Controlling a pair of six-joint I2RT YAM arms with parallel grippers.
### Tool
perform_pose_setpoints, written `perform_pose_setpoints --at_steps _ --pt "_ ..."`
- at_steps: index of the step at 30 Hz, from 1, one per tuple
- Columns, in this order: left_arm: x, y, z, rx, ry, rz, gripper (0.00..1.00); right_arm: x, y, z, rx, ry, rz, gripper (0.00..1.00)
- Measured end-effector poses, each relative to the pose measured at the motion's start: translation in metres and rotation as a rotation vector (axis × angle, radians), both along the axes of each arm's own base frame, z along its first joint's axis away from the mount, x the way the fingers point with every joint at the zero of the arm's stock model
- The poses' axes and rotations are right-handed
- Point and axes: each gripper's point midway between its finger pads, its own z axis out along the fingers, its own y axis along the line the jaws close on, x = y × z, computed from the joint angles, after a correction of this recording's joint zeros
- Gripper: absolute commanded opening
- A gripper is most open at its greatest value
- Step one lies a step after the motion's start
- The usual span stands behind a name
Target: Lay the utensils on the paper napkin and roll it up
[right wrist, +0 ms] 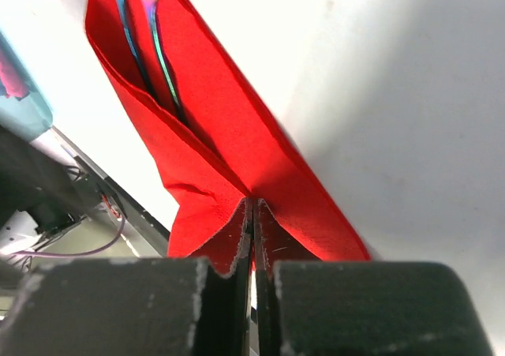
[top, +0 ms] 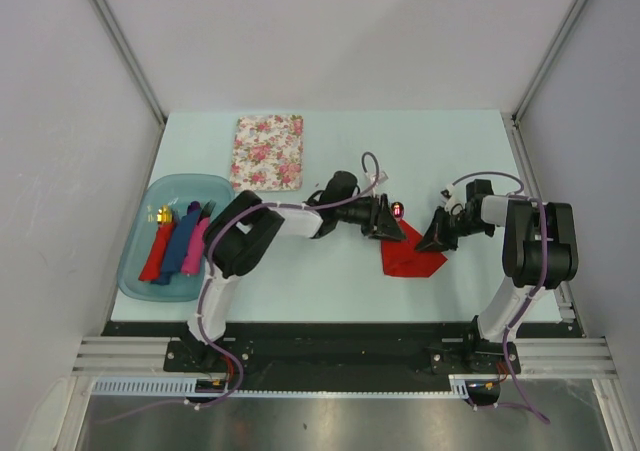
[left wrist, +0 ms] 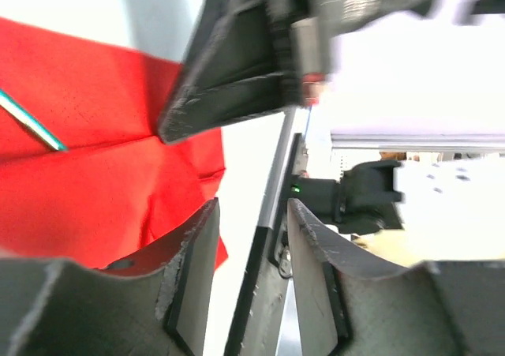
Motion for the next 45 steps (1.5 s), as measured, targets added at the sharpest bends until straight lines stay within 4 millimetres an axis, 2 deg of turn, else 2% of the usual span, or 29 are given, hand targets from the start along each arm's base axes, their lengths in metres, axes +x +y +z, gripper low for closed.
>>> perform_pose_setpoints --at_steps 4,7,9,12,18,21,34,39,45 --pt "0.018 0.025 0.033 -0.033 -0.075 0.043 0.39 -0.005 -0.001 -0.003 -0.005 0.011 0.002 0.00" --pt "0.027 0.040 0.039 -0.029 -0.108 0.067 0.37 -0.005 -0.002 -0.003 -0.007 0.008 0.003 0.00" --pt "0.022 0.043 0.033 -0.015 -0.101 0.061 0.36 -0.006 -0.002 -0.002 -0.010 0.004 0.006 0.00" --pt "0.002 0.042 0.018 0.023 -0.063 0.029 0.34 -0.007 -0.004 -0.002 -0.020 0.000 0.007 0.00" --pt "-0.034 0.027 0.007 0.043 -0.042 -0.055 0.33 -0.009 -0.007 -0.003 -0.026 0.004 0.003 0.00" --pt "-0.044 0.022 -0.002 0.054 -0.027 -0.081 0.32 -0.009 -0.007 -0.003 -0.027 0.003 0.004 0.00" --pt "-0.051 0.028 -0.055 0.180 0.047 -0.094 0.27 -0.009 -0.008 -0.003 -0.029 0.003 0.003 0.00" --pt "-0.051 0.028 -0.055 0.201 0.038 -0.109 0.27 -0.009 -0.008 -0.003 -0.030 0.003 0.003 0.00" --pt "-0.051 0.030 -0.049 0.208 -0.011 -0.135 0.35 -0.009 -0.008 -0.003 -0.030 0.002 0.004 0.00"
